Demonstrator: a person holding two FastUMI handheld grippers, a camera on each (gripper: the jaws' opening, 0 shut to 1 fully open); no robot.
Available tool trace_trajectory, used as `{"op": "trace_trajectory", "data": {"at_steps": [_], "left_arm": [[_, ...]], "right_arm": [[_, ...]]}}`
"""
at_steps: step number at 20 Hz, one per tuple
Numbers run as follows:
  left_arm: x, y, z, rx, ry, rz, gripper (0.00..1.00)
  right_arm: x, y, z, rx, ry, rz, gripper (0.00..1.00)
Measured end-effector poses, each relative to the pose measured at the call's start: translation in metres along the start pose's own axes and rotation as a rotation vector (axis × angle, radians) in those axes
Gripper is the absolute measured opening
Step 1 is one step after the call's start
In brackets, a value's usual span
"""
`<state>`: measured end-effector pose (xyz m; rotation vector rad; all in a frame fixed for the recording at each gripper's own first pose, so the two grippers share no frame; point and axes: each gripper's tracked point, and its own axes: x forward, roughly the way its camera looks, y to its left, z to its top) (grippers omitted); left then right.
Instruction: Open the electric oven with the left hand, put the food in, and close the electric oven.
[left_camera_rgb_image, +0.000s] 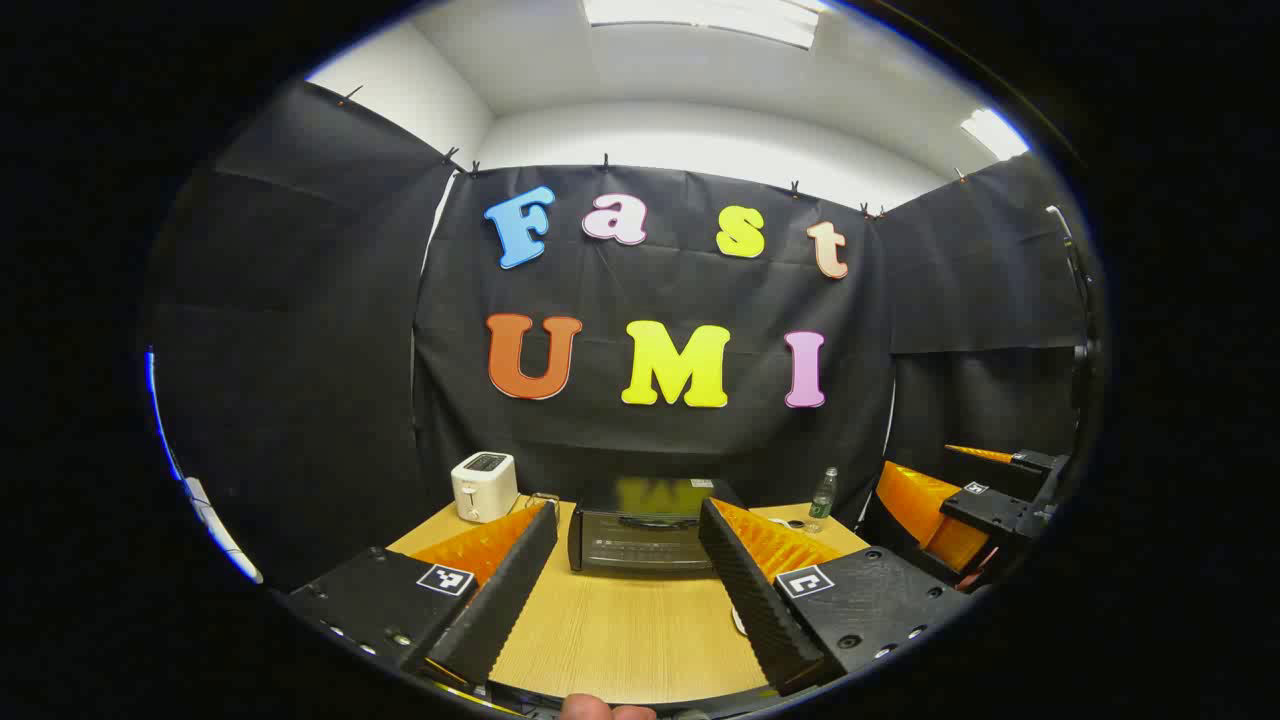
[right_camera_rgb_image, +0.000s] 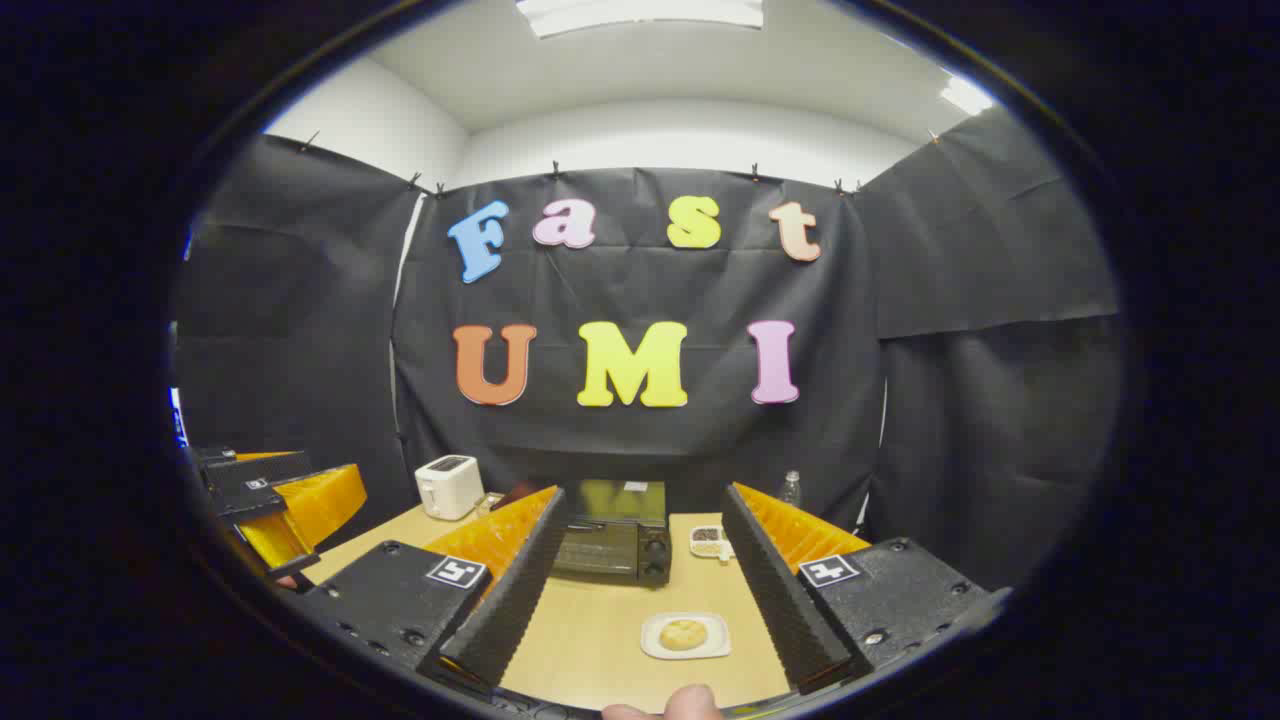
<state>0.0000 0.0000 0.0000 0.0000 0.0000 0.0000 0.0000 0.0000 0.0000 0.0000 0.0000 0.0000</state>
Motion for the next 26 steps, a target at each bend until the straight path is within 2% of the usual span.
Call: {"op": "trace_trajectory", "data": {"at_steps": [1,2,5,6,7,10,11,12,18,19,26], "left_arm": [[0.001,-0.001,0.0,-0.005,0.004,-0.003,0.88],[0.001,-0.002,-0.001,-0.007,0.007,-0.002,0.94],[0.003,0.0,-0.002,-0.002,0.009,0.003,0.94],[0.004,0.0,-0.003,-0.004,0.009,0.004,0.83],[0.005,-0.001,-0.001,-0.006,0.007,0.004,0.94],[0.005,0.0,0.0,-0.005,0.004,0.003,0.94],[0.006,0.0,0.0,-0.004,0.005,0.004,0.82],[0.006,0.0,0.0,-0.005,0.005,0.005,0.94],[0.008,0.003,-0.001,0.002,0.008,0.021,0.94],[0.009,0.003,-0.002,0.002,0.01,0.021,0.82],[0.013,0.003,-0.005,-0.004,0.016,0.029,0.83]], "right_arm": [[0.001,-0.002,0.0,-0.001,0.005,-0.004,0.97],[0.001,-0.005,-0.002,-0.001,0.004,-0.007,0.97],[0.001,-0.007,-0.001,0.001,0.0,-0.009,0.97],[0.001,-0.007,0.0,0.001,-0.001,-0.009,0.97],[0.001,-0.007,0.001,0.002,-0.002,-0.009,0.97],[0.005,-0.007,0.003,0.003,-0.008,-0.006,0.97],[0.006,-0.006,0.004,0.003,-0.009,-0.004,0.97],[0.007,-0.006,0.004,0.004,-0.01,-0.002,0.97],[0.014,-0.003,0.006,0.005,-0.014,0.008,0.97],[0.015,-0.003,0.005,0.004,-0.011,0.009,0.97],[0.02,-0.006,-0.001,0.004,-0.004,0.009,0.97]]}}
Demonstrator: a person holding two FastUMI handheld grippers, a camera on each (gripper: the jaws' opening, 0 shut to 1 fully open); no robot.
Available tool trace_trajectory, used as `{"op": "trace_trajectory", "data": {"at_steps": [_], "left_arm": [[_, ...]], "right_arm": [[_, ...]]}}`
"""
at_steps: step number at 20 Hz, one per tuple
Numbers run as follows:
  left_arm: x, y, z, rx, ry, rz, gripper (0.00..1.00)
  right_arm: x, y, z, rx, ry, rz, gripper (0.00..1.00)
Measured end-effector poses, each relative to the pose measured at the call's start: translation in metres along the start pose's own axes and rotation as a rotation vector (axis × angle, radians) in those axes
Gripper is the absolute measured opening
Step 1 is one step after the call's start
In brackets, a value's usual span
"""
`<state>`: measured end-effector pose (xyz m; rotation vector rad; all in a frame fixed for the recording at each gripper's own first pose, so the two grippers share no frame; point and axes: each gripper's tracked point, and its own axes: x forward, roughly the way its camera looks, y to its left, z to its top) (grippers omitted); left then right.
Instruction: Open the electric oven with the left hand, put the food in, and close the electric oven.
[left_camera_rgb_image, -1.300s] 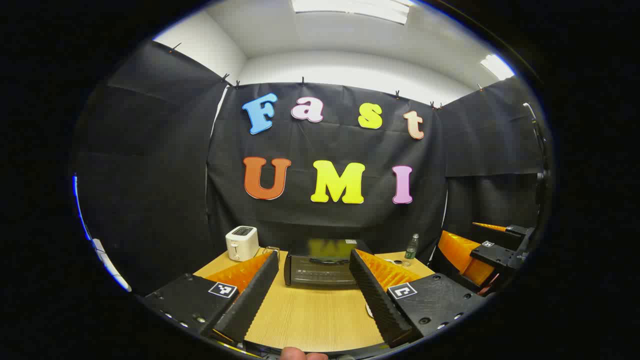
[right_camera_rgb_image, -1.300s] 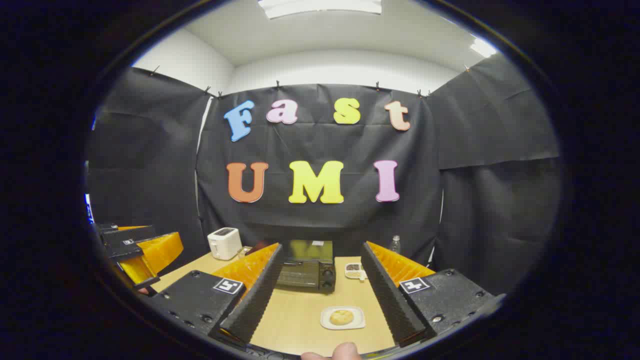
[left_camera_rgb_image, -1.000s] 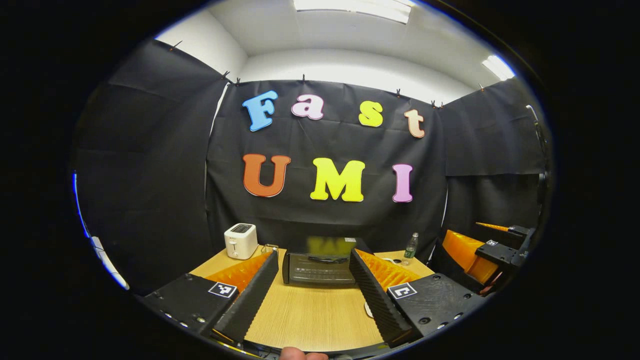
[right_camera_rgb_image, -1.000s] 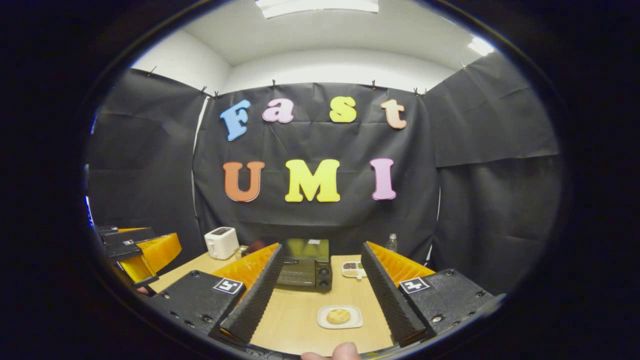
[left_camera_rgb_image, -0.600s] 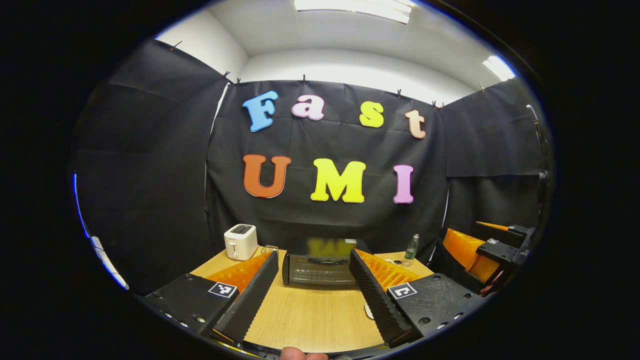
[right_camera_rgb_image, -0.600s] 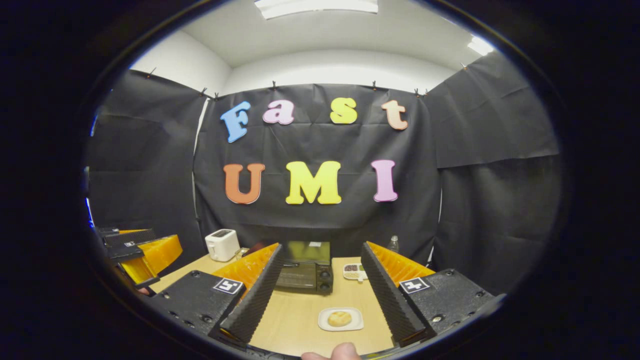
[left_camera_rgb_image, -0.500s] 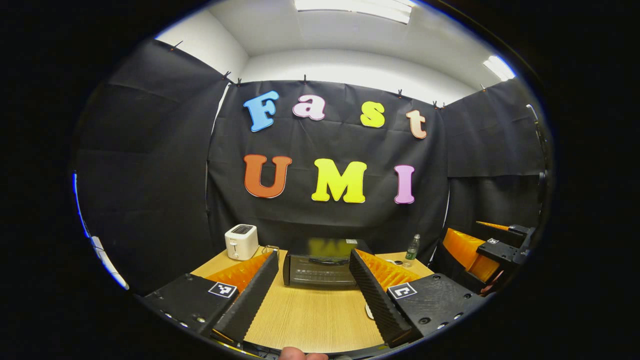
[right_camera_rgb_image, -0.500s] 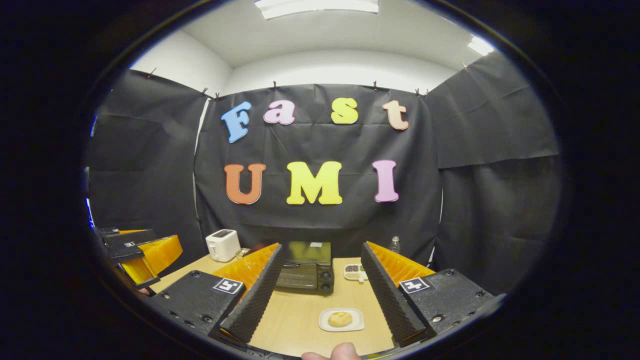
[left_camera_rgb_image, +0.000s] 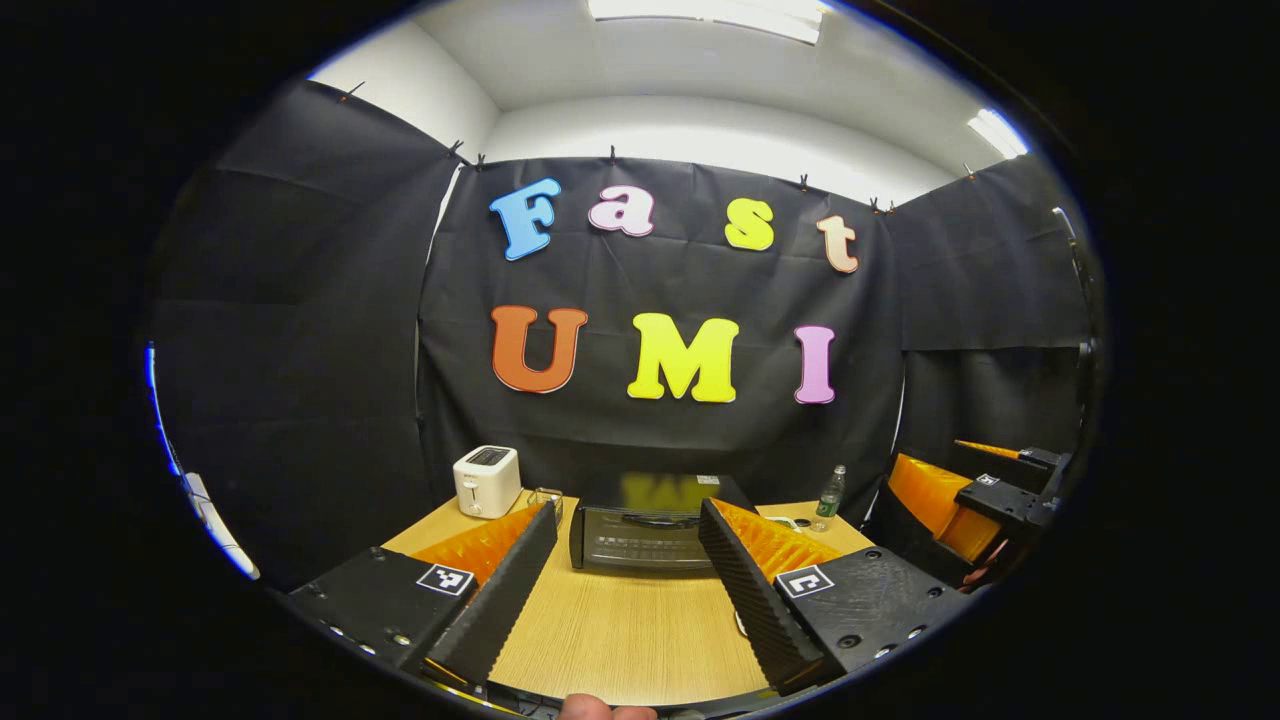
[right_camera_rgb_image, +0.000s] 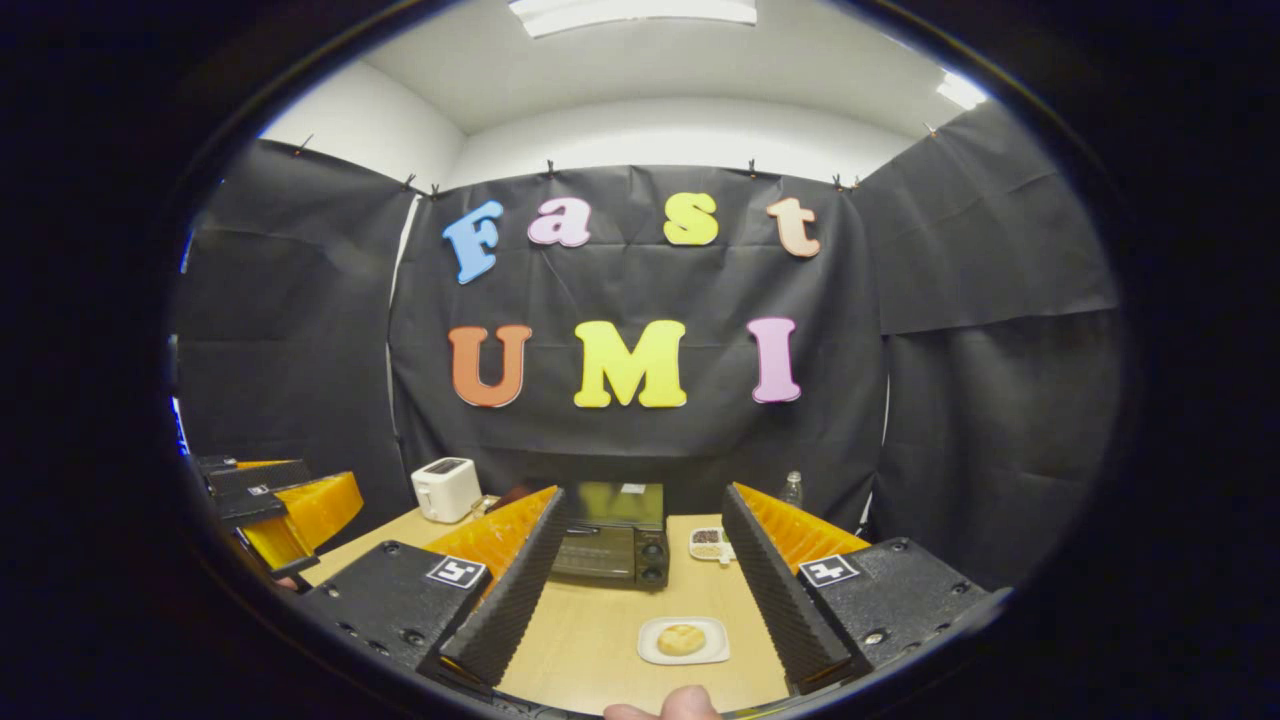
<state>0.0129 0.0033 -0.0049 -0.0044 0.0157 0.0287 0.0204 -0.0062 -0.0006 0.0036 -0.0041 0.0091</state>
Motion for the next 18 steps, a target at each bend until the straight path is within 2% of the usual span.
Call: {"op": "trace_trajectory", "data": {"at_steps": [8,9,18], "left_arm": [[0.007,0.0,-0.015,-0.011,0.03,0.007,0.83],[0.008,-0.001,-0.019,-0.013,0.039,0.005,0.94],[0.042,-0.007,-0.065,0.003,0.165,-0.039,0.94]], "right_arm": [[0.013,-0.007,-0.012,0.02,0.026,-0.013,0.97],[0.015,-0.008,-0.016,0.021,0.036,-0.017,0.97],[0.031,-0.054,-0.046,0.027,0.126,-0.071,0.97]]}}
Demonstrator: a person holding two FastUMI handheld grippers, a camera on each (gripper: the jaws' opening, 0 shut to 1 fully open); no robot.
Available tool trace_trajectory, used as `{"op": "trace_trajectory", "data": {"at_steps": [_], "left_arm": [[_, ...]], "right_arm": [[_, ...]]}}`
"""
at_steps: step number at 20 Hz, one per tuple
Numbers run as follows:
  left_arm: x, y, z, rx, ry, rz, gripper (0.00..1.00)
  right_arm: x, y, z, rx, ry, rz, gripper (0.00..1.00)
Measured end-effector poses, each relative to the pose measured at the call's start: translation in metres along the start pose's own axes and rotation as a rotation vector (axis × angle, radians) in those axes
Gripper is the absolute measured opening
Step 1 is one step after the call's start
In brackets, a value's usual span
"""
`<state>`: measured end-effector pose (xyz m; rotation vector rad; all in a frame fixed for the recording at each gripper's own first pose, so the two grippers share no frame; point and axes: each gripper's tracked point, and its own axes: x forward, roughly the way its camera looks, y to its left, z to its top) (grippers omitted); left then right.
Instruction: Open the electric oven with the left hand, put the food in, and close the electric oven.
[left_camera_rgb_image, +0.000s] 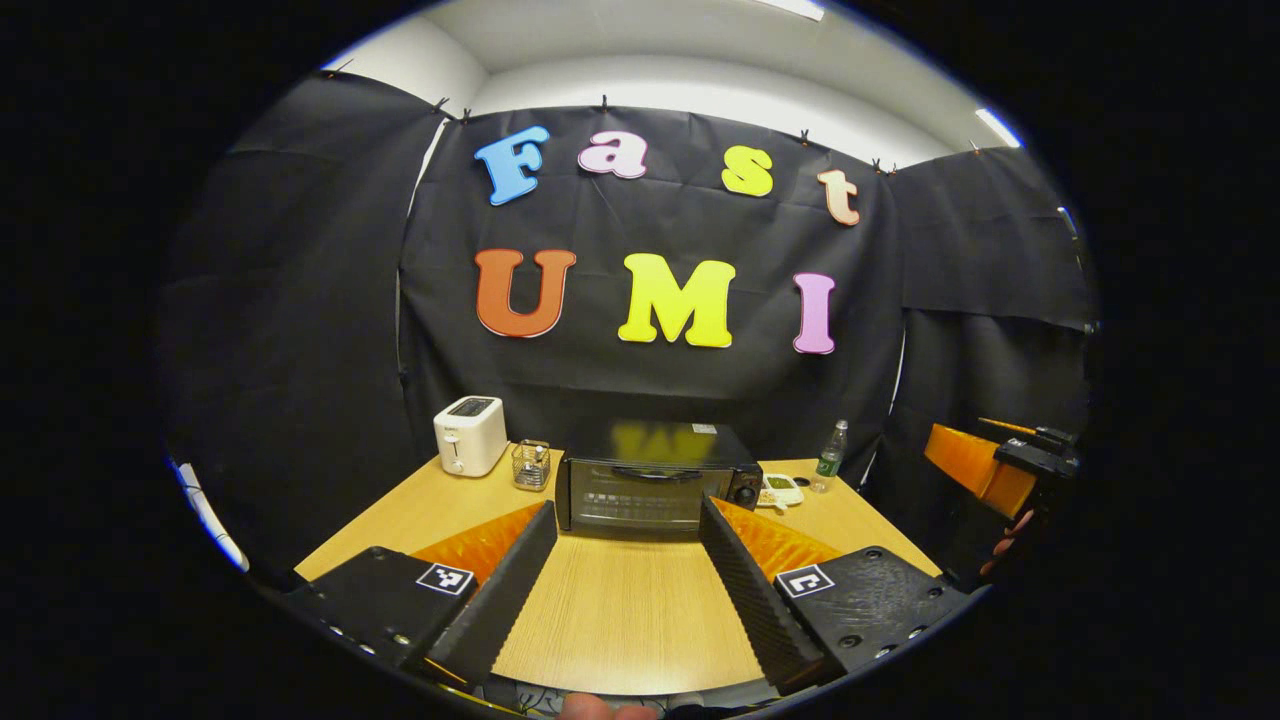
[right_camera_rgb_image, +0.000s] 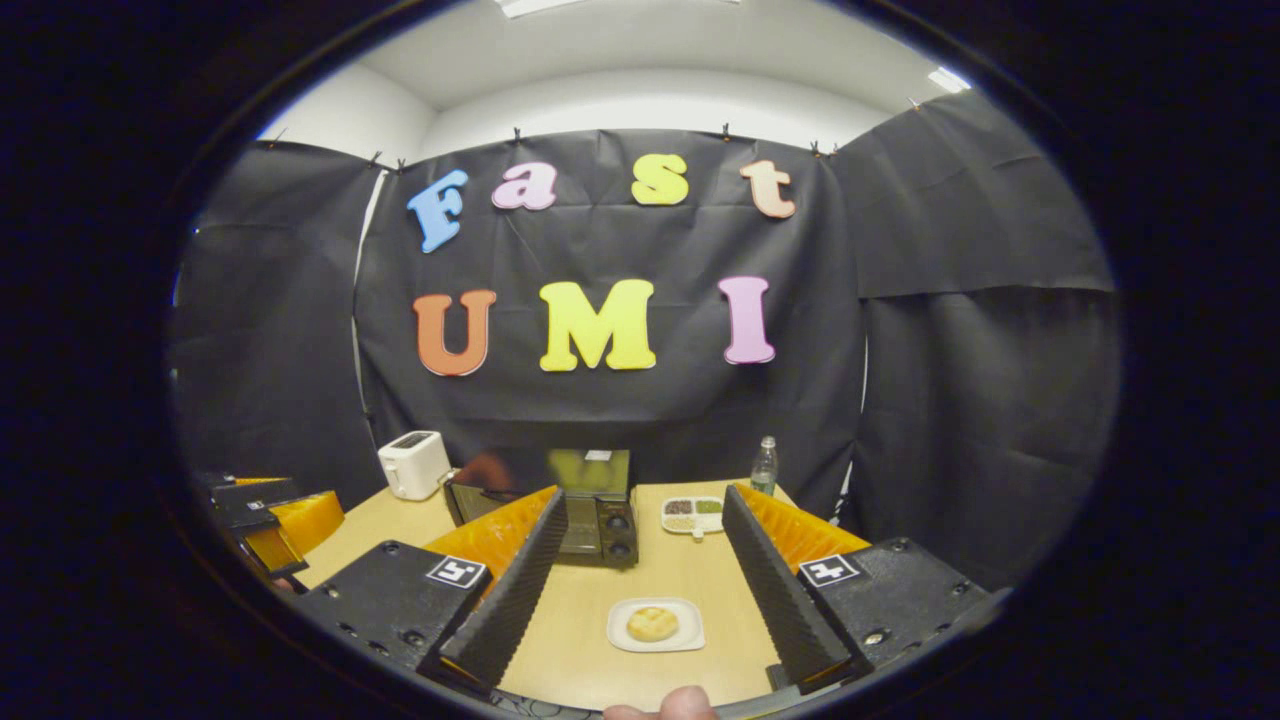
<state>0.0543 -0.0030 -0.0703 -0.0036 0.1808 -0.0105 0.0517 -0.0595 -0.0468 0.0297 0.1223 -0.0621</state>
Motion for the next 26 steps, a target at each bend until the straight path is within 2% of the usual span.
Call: {"op": "trace_trajectory", "data": {"at_steps": [5,10,16,21,26], "left_arm": [[0.068,-0.021,-0.006,0.016,0.023,-0.027,0.94],[0.164,-0.039,-0.004,0.027,0.02,-0.037,0.94],[0.267,-0.041,-0.041,0.045,0.126,-0.013,0.95],[0.3,-0.034,-0.069,0.056,0.19,0.019,0.95],[0.308,-0.028,-0.082,0.069,0.22,0.046,0.96]], "right_arm": [[0.029,-0.045,-0.01,0.017,0.036,-0.056,0.97],[0.069,-0.076,-0.024,0.019,0.068,-0.049,0.98],[0.123,-0.115,-0.049,0.025,0.139,-0.066,0.97],[0.156,-0.137,-0.058,0.03,0.171,-0.081,0.97],[0.169,-0.13,-0.06,0.033,0.183,-0.072,0.98]]}}
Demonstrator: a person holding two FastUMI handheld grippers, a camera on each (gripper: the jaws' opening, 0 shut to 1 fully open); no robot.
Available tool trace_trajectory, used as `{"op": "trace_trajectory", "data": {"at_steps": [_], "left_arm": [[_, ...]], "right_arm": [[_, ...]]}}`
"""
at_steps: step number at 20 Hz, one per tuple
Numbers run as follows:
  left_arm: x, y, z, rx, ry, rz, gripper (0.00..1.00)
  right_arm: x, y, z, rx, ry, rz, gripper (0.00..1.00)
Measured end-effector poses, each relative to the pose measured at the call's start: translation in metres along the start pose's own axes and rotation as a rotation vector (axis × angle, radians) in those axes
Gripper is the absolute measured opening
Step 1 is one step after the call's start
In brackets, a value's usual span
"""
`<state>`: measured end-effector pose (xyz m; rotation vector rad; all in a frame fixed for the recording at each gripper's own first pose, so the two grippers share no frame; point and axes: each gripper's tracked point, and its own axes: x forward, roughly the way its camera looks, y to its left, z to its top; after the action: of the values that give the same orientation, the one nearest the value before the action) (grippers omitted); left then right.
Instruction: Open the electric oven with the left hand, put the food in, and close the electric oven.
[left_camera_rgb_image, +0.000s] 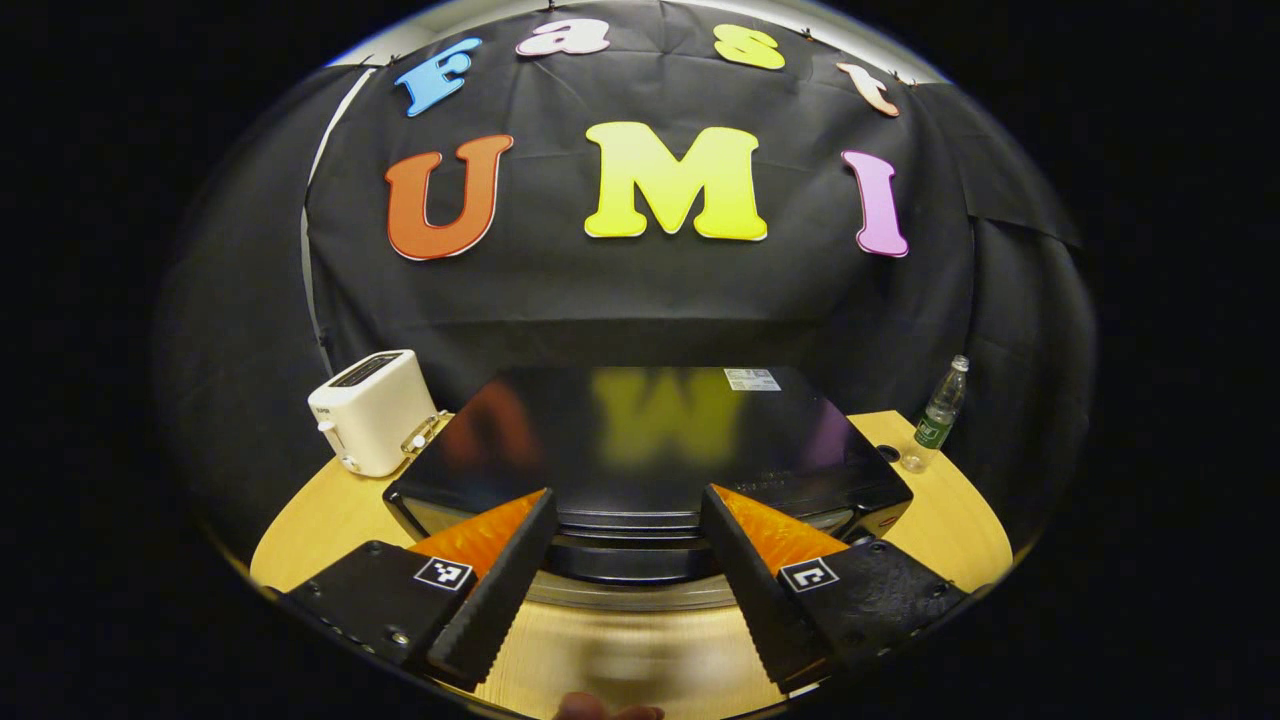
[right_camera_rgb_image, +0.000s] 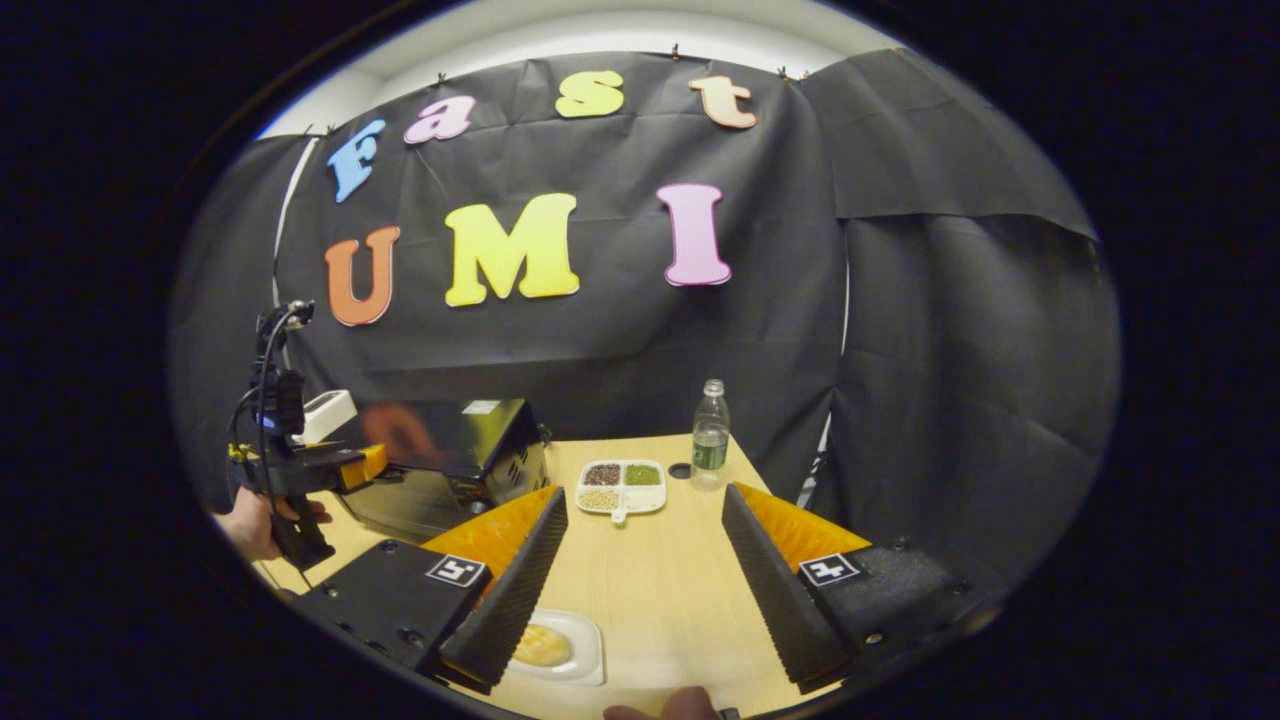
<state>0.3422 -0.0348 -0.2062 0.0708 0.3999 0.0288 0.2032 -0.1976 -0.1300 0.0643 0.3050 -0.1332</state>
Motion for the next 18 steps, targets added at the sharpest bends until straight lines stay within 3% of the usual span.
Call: {"op": "trace_trajectory", "data": {"at_steps": [8,10,13,18], "left_arm": [[-0.026,-0.002,-0.016,-0.01,0.035,-0.023,1.0],[-0.042,-0.004,-0.026,-0.017,0.053,-0.037,0.97],[-0.07,-0.002,-0.054,-0.046,0.102,-0.051,0.97],[-0.095,-0.002,-0.1,-0.012,0.163,-0.056,0.96]], "right_arm": [[-0.02,0.006,-0.001,0.006,-0.005,-0.016,0.97],[-0.03,0.008,0.0,0.002,-0.009,-0.02,0.98],[-0.046,0.013,0.0,-0.006,-0.014,-0.022,0.98],[-0.067,0.02,0.002,-0.03,-0.022,-0.03,0.98]]}}
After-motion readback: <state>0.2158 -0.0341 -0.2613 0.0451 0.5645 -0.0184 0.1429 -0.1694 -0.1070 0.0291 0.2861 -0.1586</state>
